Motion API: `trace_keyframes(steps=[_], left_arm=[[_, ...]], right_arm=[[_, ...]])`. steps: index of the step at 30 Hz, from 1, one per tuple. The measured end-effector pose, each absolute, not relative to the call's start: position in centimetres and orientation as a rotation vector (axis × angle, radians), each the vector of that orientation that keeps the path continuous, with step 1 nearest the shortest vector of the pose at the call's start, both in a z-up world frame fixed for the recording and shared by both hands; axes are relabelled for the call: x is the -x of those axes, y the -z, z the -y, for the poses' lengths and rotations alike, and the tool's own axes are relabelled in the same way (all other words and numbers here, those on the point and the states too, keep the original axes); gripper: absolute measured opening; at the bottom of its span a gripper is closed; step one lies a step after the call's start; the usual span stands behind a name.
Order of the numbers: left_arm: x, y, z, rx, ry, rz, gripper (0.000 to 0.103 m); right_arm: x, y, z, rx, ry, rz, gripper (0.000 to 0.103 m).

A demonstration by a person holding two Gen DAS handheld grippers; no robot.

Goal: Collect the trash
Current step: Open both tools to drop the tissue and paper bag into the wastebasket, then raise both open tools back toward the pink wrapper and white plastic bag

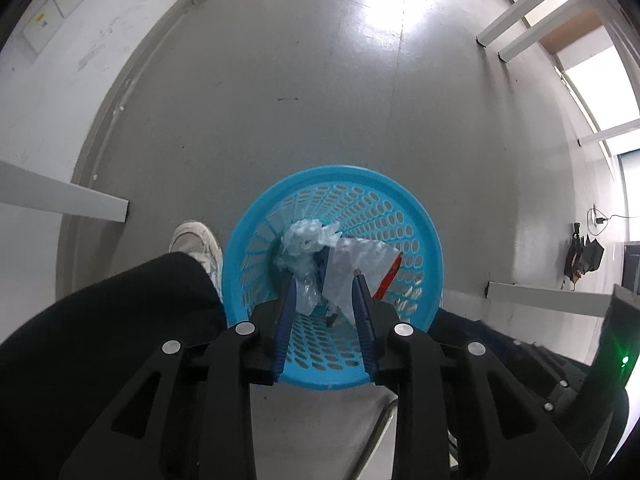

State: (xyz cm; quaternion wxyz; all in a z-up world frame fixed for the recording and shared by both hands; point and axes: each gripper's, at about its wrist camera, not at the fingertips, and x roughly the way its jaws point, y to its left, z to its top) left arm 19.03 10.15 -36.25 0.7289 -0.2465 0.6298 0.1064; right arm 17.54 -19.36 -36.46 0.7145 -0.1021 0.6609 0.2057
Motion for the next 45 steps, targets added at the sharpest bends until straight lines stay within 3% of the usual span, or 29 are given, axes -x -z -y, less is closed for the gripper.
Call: trace_keyframes(steps=[12, 23, 31, 39, 45], left_arm=[[-16.2, 31.3, -8.0, 0.409, -0.191, -1.270, 0.042], [-12.3, 27.0, -6.8, 0.347, -0.163, -1.169, 0.048], [-9.4, 23.4, -5.4, 0.295, -0.135, -1.105, 0.057], [-5.9, 18.9, -4.0, 0.262, -0.094, -0.993, 0.074], [-3.8, 16.4, -3.8, 0.251, -0.099, -0.926, 0.077]], right_arm=[[-14.9, 30.8, 20.2, 0.274, -0.479, -1.318, 0.033], [-11.7, 24.8, 22.6, 0.237, -0.542, -1.190, 0.041], [-8.7, 20.4, 24.3, 0.266, -0.564, -1.090, 0.046], [-5.8, 15.1, 27.0, 0.219, -0.587, -0.972, 0.055], [-3.2, 11.3, 28.9, 0.209, -0.594, -0.854, 0.060]])
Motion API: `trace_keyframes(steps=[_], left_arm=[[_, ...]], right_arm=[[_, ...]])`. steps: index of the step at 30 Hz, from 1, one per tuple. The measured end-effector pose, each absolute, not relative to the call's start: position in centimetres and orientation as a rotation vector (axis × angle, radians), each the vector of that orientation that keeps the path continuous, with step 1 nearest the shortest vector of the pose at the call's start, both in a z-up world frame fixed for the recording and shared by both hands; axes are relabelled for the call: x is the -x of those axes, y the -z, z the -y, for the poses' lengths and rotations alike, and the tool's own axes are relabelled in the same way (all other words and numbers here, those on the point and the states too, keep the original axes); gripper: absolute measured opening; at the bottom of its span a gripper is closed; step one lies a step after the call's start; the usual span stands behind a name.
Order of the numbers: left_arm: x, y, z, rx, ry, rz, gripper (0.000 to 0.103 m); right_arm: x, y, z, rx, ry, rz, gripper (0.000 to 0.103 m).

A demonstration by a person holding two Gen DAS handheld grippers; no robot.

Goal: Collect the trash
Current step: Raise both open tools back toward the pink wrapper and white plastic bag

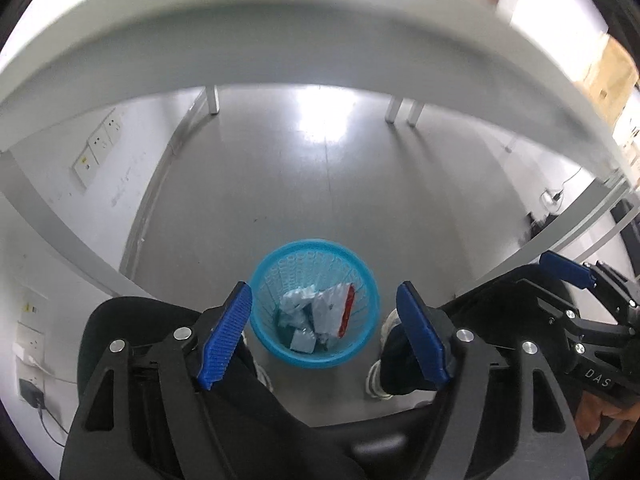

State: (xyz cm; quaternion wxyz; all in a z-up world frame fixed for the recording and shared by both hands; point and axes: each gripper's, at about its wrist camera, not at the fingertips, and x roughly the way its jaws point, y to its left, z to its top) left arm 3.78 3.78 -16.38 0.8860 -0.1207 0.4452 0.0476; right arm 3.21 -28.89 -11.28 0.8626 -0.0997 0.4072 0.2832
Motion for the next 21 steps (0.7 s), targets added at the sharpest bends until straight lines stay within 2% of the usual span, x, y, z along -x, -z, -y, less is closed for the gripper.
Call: trace_keyframes(steps=[3, 10, 12, 21], left_arm=[[-2.5, 14.3, -3.4, 0.230, -0.091, -0.848, 0.083], [-1.3, 10.0, -3.3, 0.172, -0.084, -0.716, 0.090], [-1.3, 8.6, -3.3, 0.189, -0.048, -0.679, 0.097], [-3.9, 4.2, -3.8, 0.205, -0.048, -0.583, 0.097]], right_arm=[[-2.0, 9.0, 30.3, 0.188, -0.601, -0.790, 0.064], [-1.4, 2.7, 32.9, 0.113, -0.598, -0.641, 0.071], [-1.6, 1.2, 33.2, 0.090, -0.606, -0.611, 0.074], [-5.4, -3.6, 34.4, 0.033, -0.544, -0.505, 0.086]])
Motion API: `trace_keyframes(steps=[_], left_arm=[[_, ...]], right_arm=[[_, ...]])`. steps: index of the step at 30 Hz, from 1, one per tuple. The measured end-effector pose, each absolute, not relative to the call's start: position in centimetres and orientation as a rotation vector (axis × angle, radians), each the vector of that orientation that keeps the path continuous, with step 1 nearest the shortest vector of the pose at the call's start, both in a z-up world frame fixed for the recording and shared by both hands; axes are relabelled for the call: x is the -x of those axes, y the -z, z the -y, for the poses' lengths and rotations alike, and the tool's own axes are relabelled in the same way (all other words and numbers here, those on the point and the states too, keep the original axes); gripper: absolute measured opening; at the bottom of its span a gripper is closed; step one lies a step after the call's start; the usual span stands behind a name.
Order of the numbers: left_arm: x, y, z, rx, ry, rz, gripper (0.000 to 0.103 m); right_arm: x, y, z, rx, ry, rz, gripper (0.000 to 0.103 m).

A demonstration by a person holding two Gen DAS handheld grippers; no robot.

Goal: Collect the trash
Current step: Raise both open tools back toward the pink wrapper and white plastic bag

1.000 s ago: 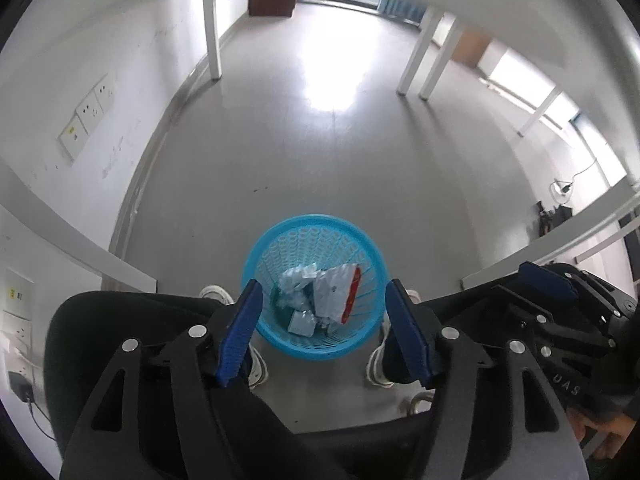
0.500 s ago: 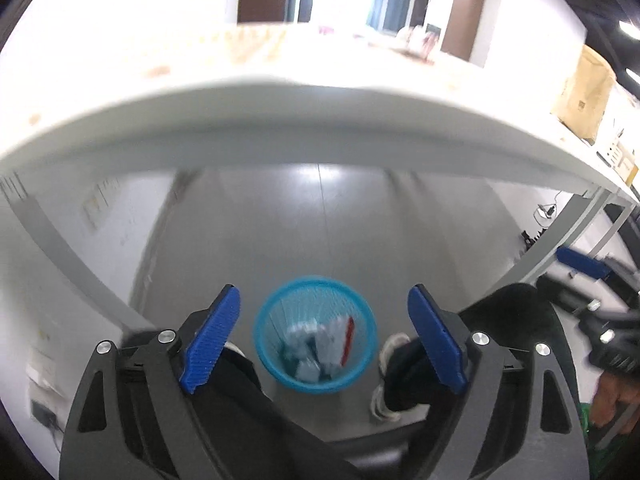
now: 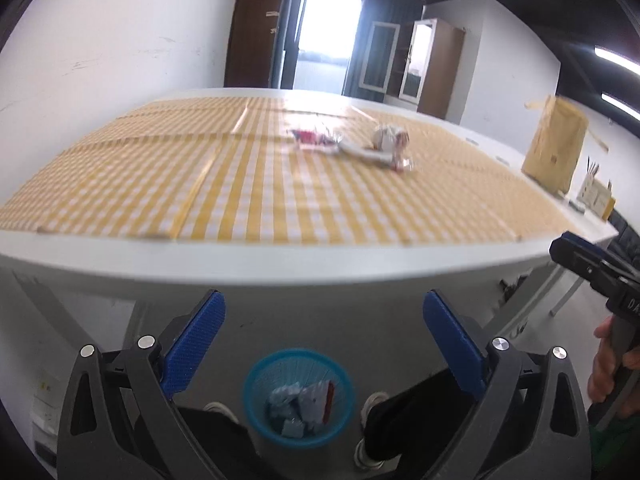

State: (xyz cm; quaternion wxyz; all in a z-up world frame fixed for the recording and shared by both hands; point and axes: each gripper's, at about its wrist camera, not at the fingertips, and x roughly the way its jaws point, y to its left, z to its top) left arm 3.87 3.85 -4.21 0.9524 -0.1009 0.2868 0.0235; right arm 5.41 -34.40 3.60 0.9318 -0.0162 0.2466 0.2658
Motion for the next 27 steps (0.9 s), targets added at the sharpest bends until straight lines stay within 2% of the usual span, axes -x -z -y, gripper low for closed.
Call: trace_keyframes(steps=[7, 18, 27], left_arm=[[-7.2, 1.2, -5.0, 0.233, -0.051, -0.553, 0.097], [-14.6, 0.3, -7.4, 0.362, 0.008, -0.640, 0.097], [-19.0, 0.7, -8.2, 0.310, -0.005, -0.706, 0.097]], right_arm=[[-9.6, -6.3, 32.7, 0.039, -0.561, -0.491, 0.094], [-16.1, -8.5, 30.9, 0.032, -0.566, -0.509, 0.094], [-22.5, -7.9, 28.2, 0.042, -0.578, -0.608, 0.094]])
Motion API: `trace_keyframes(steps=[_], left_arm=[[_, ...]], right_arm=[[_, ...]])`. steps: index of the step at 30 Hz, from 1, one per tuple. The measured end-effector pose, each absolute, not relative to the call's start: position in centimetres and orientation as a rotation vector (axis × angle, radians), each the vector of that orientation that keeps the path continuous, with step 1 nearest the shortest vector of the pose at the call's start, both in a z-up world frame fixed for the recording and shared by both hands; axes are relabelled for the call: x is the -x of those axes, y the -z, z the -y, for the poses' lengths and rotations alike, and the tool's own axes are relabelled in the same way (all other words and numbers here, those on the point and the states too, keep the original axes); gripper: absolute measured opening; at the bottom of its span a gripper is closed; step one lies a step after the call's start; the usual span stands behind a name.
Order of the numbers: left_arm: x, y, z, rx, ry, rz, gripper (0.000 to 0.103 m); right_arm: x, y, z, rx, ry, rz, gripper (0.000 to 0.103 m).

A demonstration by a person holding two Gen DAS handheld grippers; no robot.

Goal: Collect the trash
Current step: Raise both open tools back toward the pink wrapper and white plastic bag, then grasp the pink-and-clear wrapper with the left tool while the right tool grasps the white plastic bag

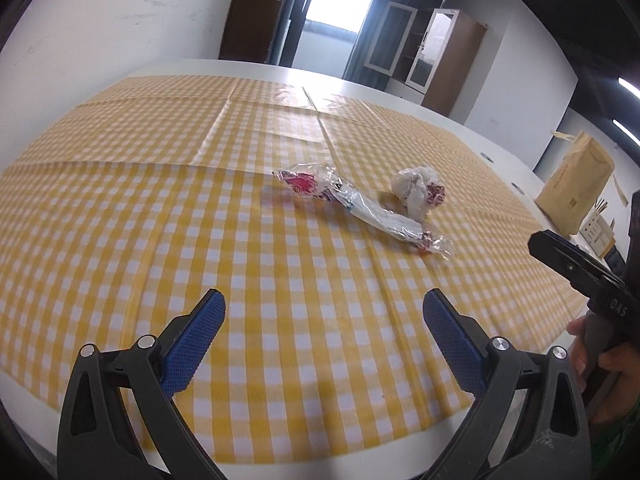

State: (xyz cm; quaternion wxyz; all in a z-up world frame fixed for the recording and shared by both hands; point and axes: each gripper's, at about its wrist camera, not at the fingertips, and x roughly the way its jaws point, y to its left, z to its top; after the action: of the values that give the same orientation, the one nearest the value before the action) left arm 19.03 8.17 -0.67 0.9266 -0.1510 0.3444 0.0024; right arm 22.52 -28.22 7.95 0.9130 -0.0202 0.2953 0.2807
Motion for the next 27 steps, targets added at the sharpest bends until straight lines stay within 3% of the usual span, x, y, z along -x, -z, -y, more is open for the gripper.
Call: trace_keyframes(steps=[9, 16, 22, 25, 27], left_arm=[[-23.5, 0.6, -9.1, 0.268, -0.012, -0.749, 0.097], [-26.6, 0.9, -9.8, 0.296, -0.002, -0.783, 0.097], [-29.6, 1.2, -8.5, 0.257, 0.002, -0.811, 0.097], [-30.9, 1.3, -7.2, 0.198, -0.007, -0.814, 0.096], [-31.7, 1.4, -6.6, 0.179, 0.002, -0.820, 0.095]], right_arm=[[-29.3, -7.5, 24.4, 0.064, -0.592, -0.703, 0.093], [-33.2, -6.2, 22.6, 0.079, -0.586, -0.771, 0.086], [-35.7, -4.7, 22.1, 0.063, -0.566, -0.832, 0.065], [-36.3, -4.1, 22.2, 0.048, -0.576, -0.859, 0.047], [-36.3, -3.8, 22.4, 0.034, -0.595, -0.865, 0.044]])
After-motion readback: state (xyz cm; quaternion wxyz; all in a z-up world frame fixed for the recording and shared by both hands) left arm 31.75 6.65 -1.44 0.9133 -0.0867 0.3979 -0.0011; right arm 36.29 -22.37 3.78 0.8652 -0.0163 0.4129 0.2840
